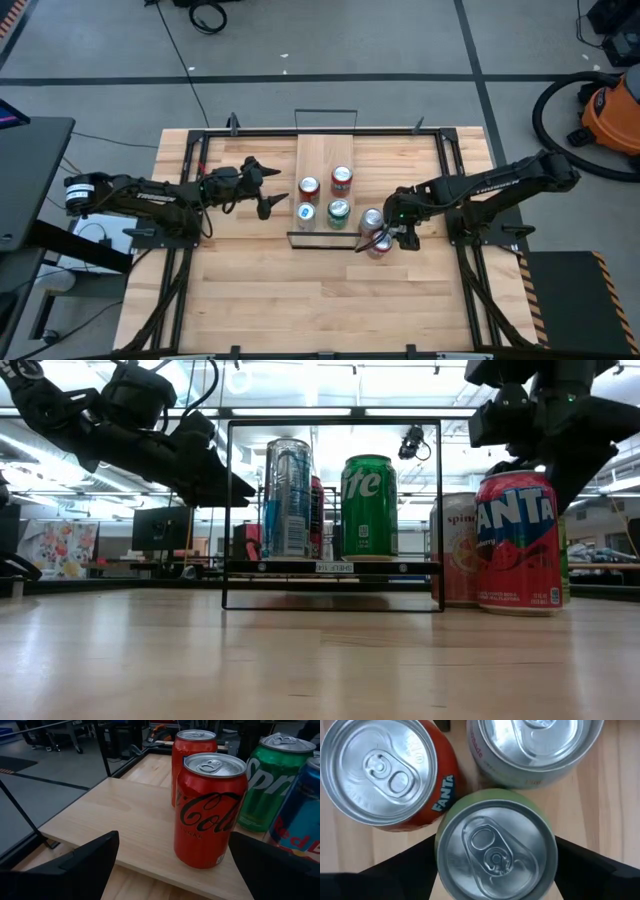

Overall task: Place canned beverage on shelf
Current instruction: Put the light green soda can on the shelf

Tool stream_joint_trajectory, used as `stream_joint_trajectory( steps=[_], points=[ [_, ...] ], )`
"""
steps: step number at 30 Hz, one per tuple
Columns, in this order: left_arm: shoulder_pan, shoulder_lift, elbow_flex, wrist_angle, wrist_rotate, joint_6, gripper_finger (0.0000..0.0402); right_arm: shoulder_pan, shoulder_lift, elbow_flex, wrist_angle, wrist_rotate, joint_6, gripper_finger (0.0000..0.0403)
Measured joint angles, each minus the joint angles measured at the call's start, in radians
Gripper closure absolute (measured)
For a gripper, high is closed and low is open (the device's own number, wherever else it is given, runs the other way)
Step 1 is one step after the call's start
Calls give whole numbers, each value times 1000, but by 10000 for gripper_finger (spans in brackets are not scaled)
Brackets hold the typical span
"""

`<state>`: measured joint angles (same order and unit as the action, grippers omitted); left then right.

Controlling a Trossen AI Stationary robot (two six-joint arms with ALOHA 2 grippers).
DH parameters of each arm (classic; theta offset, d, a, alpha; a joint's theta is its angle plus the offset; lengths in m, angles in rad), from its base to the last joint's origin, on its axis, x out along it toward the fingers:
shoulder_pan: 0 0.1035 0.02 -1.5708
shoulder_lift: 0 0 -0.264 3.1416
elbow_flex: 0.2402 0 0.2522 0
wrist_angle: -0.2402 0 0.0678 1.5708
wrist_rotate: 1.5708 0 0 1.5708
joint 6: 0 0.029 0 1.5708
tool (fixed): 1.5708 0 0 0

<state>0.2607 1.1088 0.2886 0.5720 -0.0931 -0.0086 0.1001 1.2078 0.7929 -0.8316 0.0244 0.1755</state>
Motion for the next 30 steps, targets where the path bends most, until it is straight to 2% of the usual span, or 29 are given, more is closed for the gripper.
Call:
stream_joint_trajectory(
  steps=[7,14,23,30],
  points=[
    [0,0,0,0,0,-3,13,-34,2,14,-29,22,31,83],
    [0,0,0,0,0,-3,13,-92,2,82,-185,174,80,79],
    [0,0,0,0,0,-18,13,-285,2,189,-145,232,82,79],
    [0,1,0,0,0,-28,13,-440,5,271,-7,234,65,79]
  ],
)
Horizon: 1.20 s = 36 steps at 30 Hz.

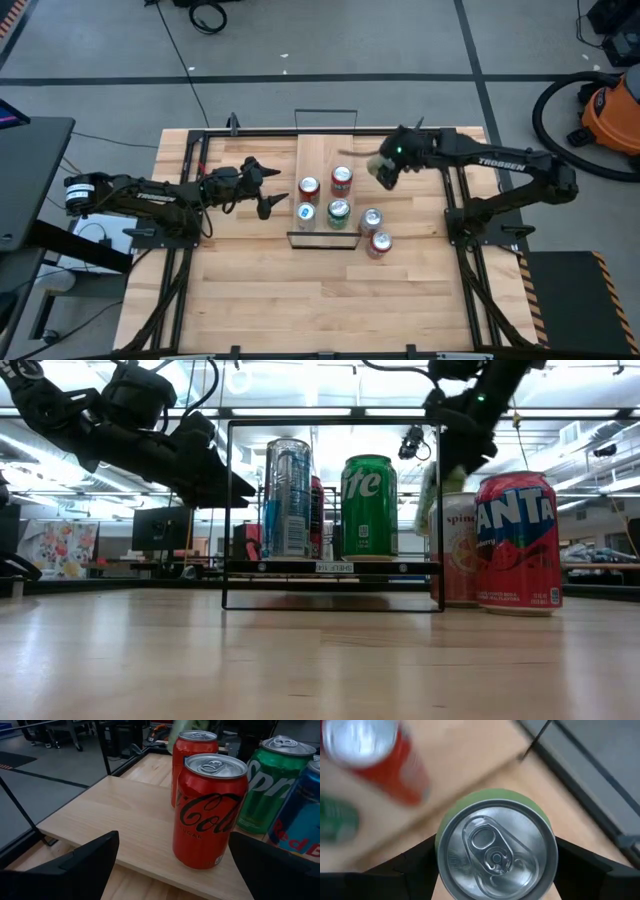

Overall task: Place canned beverage on shelf
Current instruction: Put the light green soda can on the shelf

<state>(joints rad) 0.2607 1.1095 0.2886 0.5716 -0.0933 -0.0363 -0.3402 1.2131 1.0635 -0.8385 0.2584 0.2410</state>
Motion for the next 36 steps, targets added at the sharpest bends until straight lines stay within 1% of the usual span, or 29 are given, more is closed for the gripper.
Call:
stream_joint_trajectory(
  steps=[4,7,11,13,16,24,28,30,33,36],
  points=[
    [0,0,0,0,0,-1,13,-45,66,78,4,-50,-18,79],
    [0,0,0,0,0,-1,13,-51,159,170,5,-75,-55,79],
    [0,0,0,-3,0,-12,13,-75,290,298,-3,-149,-107,79],
    [0,0,0,-6,0,-26,13,-89,348,358,-19,-170,-118,79],
    [0,0,0,-10,0,-46,13,-103,422,422,-48,-193,-128,79],
    [0,0,0,-52,0,-91,13,-128,562,528,-61,-216,-134,79],
    [0,0,0,-53,0,-109,13,-146,615,578,-78,-254,-132,79],
    [0,0,0,-53,0,-111,13,-151,642,595,-97,-256,-136,79],
    [0,0,0,-54,0,-111,13,-154,668,607,-114,-260,-139,78],
    [0,0,0,-55,0,-111,13,-160,668,609,-108,-261,-147,73]
  ],
)
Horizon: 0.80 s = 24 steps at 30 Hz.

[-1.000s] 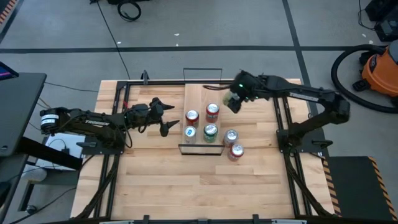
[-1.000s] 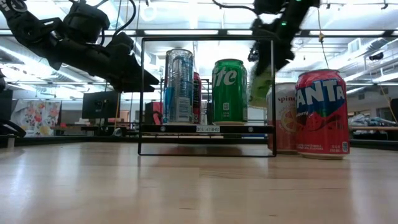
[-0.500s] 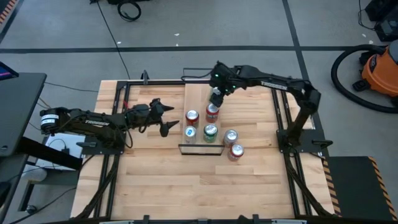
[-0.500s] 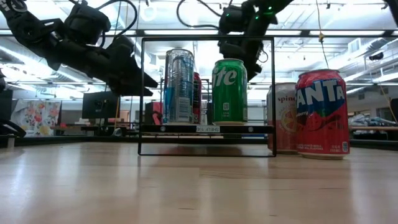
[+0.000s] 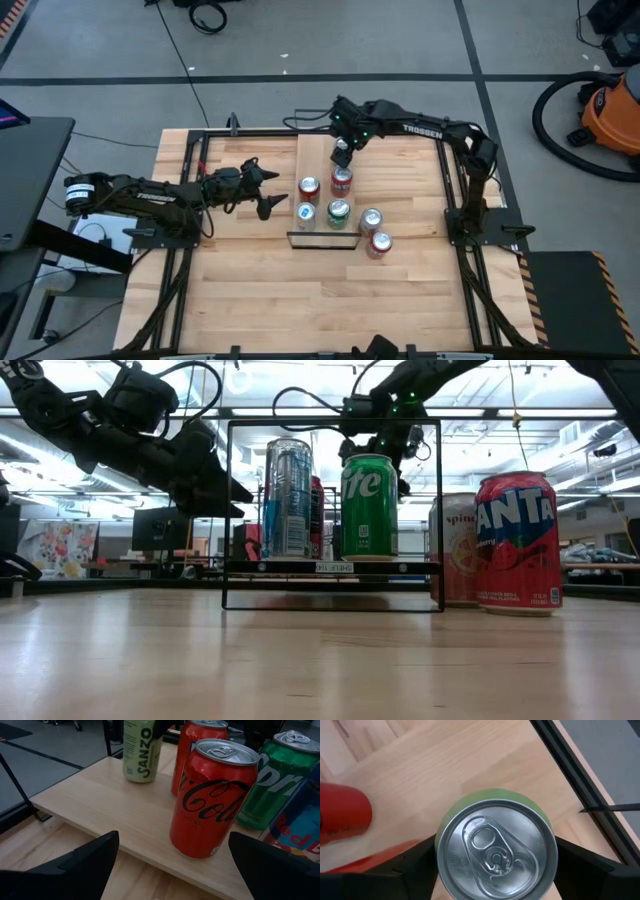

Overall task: Place canned beverage on shelf
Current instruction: Put the light green soda can on the shelf

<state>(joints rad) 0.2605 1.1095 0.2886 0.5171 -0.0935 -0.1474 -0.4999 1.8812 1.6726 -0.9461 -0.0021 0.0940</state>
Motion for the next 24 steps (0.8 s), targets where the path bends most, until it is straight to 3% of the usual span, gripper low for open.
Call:
stream_joint_trajectory(
  steps=[9,17,24],
  points=[
    [0,0,0,0,0,0,13,-13,-2,0,-12,-20,1,38],
    [0,0,0,1,0,-9,13,-18,-3,1,-26,-27,7,35],
    [0,0,0,-7,0,-9,13,-21,-4,79,-101,-33,-6,34]
  ],
)
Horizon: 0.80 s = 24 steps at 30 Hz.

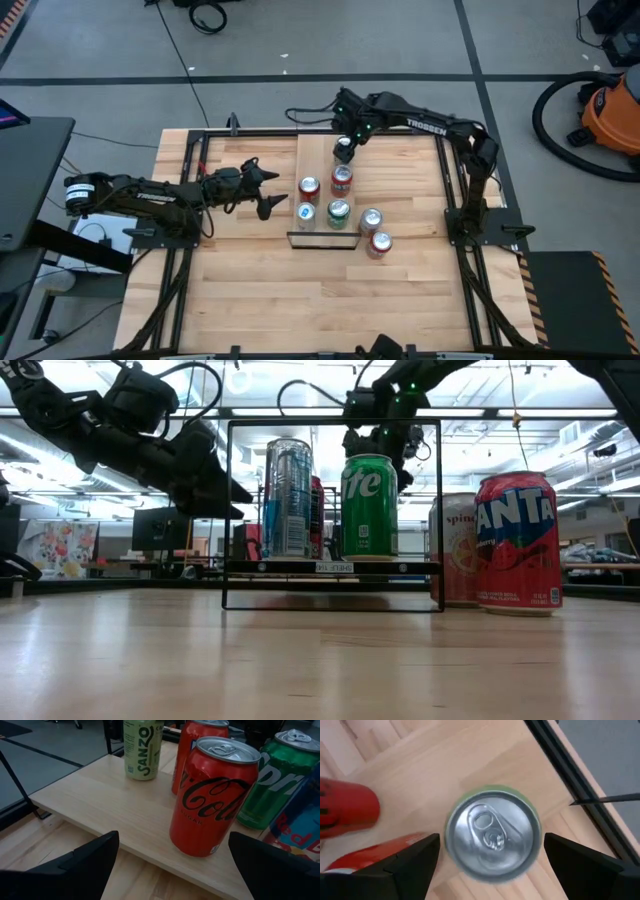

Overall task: Place canned beverage on shelf
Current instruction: Put the light green soda can on the shelf

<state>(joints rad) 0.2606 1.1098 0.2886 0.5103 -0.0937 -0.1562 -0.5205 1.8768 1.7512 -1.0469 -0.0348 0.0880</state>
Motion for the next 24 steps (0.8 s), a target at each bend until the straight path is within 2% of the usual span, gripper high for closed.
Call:
stream_joint_trajectory(
  steps=[6,14,21,24],
  points=[
    [0,0,0,-6,0,0,13,4,-2,64,-23,6,-35,34],
    [0,0,0,-6,0,1,13,-22,0,65,38,-2,-67,36],
    [0,0,0,-7,0,1,13,-61,1,65,70,40,-94,43],
    [0,0,0,-7,0,2,13,-80,1,51,84,17,-69,45]
  ],
)
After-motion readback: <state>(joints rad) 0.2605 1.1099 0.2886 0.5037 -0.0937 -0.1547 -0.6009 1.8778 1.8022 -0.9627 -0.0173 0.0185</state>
